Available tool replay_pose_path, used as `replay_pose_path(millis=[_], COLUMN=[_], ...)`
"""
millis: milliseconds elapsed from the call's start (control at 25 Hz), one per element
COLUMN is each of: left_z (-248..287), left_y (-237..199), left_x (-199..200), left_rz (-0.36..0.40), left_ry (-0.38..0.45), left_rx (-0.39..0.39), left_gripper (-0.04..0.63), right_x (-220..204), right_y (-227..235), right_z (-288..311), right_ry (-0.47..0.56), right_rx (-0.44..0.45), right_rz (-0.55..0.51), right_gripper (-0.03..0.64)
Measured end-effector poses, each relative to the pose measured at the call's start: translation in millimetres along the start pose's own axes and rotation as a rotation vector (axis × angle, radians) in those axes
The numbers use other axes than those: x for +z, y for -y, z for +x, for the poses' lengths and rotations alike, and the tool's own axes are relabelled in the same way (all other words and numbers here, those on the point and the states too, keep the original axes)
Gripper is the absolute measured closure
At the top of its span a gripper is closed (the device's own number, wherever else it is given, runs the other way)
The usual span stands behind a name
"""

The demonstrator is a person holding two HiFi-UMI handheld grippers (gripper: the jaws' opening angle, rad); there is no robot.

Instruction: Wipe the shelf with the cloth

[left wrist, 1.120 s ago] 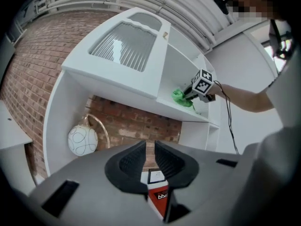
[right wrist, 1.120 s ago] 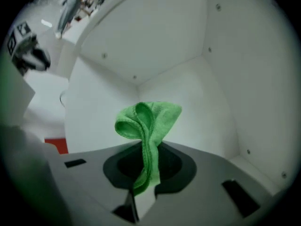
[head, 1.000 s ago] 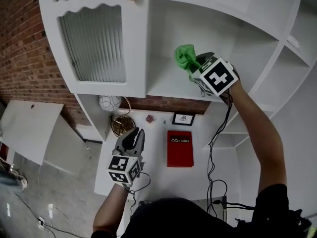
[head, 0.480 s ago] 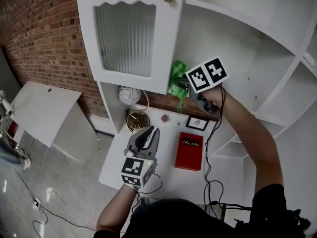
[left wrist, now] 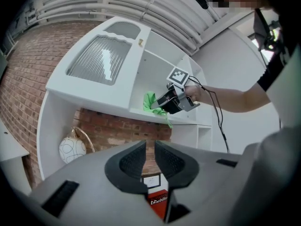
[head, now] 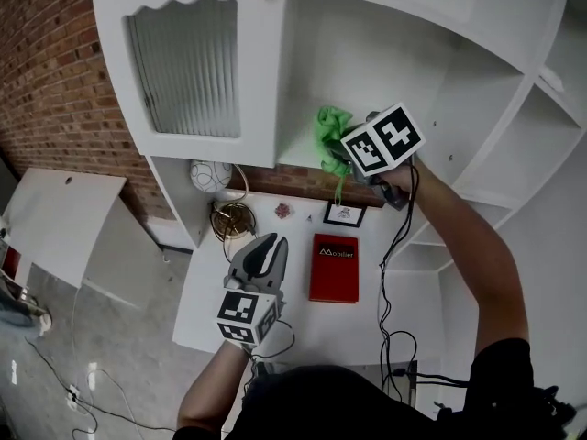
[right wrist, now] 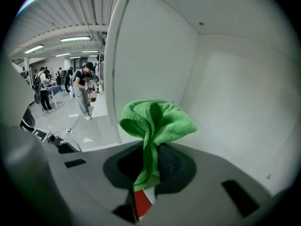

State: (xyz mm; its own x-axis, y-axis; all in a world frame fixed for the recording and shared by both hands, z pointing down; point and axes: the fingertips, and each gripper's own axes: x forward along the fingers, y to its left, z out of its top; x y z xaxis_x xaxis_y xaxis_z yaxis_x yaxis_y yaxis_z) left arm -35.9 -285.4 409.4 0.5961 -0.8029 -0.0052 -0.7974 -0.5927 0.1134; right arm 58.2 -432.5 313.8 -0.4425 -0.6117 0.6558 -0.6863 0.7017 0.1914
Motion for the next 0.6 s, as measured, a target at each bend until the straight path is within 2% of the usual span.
replay_pose_path(millis=[280, 480, 600], left_z=[32, 48, 55], left_y=[35, 59, 68], left_x=[-6, -12, -14], left_rz=[-0.011, -0.019, -0.037], left_ry=[-0.016, -0.026, -0.030], left_rx=[-0.116, -0.195, -0.233], left_gripper=[0.538, 0.538, 0.538], right_x=[-59, -100, -117], right_y=[56, 91, 104], right_z=[-44, -77, -94], right_ry=[-0.122, -0.180, -0.229], right_rx=[-0.198, -0.314, -0.397], right_rz=[-0.058, -0.015, -0.038], right_gripper=[0.568, 0.568, 0.569])
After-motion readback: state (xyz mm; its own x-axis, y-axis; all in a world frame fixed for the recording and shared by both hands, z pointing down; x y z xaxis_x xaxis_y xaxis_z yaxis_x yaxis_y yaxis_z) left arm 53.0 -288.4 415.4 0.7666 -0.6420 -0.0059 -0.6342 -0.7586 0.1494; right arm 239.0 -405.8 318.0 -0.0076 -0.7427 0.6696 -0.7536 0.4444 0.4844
